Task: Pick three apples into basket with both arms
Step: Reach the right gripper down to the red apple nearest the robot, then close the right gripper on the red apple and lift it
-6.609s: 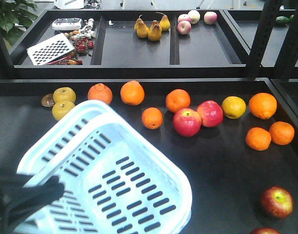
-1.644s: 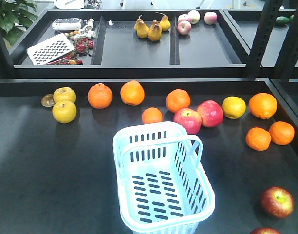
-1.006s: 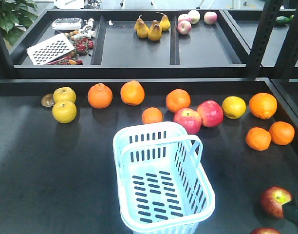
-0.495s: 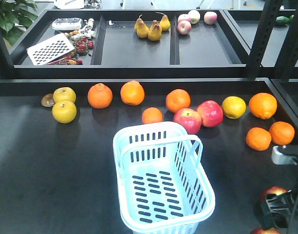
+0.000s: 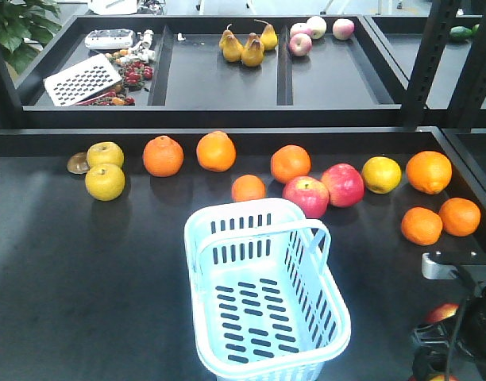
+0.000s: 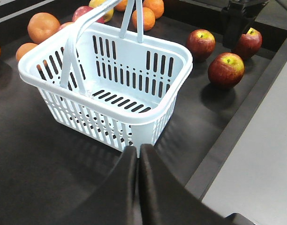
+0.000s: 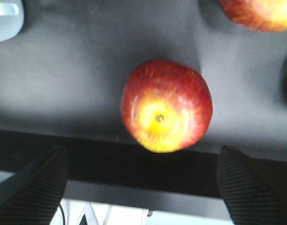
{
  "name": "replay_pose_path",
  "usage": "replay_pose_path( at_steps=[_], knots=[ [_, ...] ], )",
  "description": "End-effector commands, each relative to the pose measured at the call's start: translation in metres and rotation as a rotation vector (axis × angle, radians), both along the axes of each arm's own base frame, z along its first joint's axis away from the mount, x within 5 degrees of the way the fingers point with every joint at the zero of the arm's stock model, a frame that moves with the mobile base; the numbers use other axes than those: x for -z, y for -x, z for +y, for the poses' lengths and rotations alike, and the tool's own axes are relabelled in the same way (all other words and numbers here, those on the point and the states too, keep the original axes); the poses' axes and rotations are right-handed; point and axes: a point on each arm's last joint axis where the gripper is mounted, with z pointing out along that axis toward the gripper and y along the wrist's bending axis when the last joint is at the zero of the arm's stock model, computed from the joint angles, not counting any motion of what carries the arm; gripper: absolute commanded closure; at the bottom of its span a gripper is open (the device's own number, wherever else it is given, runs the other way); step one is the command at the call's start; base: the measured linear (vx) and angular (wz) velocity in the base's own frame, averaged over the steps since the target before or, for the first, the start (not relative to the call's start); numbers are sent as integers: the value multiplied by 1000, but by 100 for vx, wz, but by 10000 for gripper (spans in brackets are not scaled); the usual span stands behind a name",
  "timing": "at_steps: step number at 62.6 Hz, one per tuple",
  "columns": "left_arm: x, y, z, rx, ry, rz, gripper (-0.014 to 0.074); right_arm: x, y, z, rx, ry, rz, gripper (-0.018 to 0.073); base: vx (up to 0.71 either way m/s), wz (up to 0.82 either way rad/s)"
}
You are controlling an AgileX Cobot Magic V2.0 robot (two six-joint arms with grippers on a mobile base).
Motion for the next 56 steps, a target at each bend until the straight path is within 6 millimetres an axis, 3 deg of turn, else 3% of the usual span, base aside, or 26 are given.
replay_pose_path(
  at_steps=[1, 56],
  knots=[
    [-11, -4, -1, -37, 66, -26, 604, -4, -10, 0, -2, 0, -50, -45, 0, 0],
    [-11, -4, -1, -37, 66, -26, 604, 60, -26, -3, 4, 38, 122, -35, 0, 0]
  ],
)
